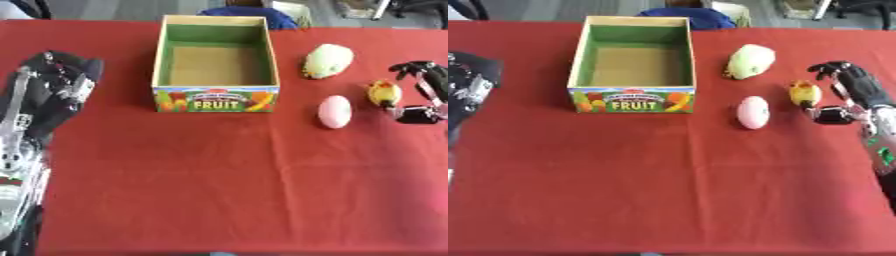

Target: Pick up objects on the table and place them in the box.

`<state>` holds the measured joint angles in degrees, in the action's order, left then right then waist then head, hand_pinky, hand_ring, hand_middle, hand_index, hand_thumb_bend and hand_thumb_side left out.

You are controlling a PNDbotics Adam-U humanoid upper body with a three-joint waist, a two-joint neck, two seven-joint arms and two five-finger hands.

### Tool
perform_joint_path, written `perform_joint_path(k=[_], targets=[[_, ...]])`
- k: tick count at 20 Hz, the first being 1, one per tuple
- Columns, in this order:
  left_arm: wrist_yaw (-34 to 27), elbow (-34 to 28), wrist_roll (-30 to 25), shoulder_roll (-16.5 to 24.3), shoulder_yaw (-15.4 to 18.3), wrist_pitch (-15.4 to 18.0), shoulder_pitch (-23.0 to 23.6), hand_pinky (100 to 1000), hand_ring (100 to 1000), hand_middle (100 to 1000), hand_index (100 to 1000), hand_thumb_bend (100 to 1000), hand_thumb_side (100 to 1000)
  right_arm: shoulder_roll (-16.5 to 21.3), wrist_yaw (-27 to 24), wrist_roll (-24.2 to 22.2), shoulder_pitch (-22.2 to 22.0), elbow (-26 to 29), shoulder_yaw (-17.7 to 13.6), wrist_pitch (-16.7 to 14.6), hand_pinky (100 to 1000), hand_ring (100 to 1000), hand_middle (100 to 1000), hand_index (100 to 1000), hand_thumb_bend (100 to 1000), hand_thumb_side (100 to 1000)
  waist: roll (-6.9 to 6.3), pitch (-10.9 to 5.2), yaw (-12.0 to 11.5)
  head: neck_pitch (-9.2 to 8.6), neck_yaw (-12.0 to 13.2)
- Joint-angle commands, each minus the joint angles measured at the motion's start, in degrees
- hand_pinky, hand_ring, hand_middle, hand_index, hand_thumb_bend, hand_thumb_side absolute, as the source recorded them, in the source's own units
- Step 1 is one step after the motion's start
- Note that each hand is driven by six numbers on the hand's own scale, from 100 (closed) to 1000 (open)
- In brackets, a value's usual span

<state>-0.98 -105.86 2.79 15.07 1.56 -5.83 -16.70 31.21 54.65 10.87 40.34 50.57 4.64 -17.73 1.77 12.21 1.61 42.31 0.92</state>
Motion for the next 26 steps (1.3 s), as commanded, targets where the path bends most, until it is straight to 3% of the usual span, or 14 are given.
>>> perform_joint_path(k=[1, 6, 16, 22, 26], targets=[[-0.4, -0.9, -0.1, 0.4, 0.0, 0.1, -0.5, 592, 519, 515, 560, 505, 358, 0.9, 0.8, 0.7, 1.2, 0.1, -0.2, -0.1, 712, 826, 585, 787, 386, 100, -0.05, -0.93, -0.1, 0.47, 0.0], [-0.4, -0.9, -0.1, 0.4, -0.1, 0.1, -0.5, 592, 519, 515, 560, 504, 358, 0.4, 0.2, 0.8, 1.2, -0.4, -0.2, -0.4, 703, 814, 527, 710, 373, 100, -0.07, -0.94, -0.1, 0.47, -0.1], [-0.4, -0.9, -0.2, 0.4, -0.1, 0.1, -0.5, 593, 519, 515, 561, 503, 359, 0.1, -2.9, 1.0, 1.0, -0.7, -0.3, -0.5, 688, 798, 429, 635, 230, 100, -0.08, -0.92, -0.1, 0.47, 0.0], [-0.4, -0.9, -0.2, 0.4, -0.1, 0.1, -0.6, 593, 519, 515, 561, 502, 359, 0.0, -4.0, 4.3, 0.9, -0.3, -0.5, 0.0, 646, 753, 309, 462, 108, 100, -0.10, -0.94, -0.2, 0.43, -0.1], [-0.4, -0.8, -0.2, 0.4, -0.1, 0.1, -0.5, 593, 520, 515, 561, 501, 359, 0.1, -5.2, 8.5, 0.9, -0.2, -0.9, 1.1, 605, 710, 237, 385, 100, 100, -0.07, -0.96, -0.3, 0.43, 0.0]])
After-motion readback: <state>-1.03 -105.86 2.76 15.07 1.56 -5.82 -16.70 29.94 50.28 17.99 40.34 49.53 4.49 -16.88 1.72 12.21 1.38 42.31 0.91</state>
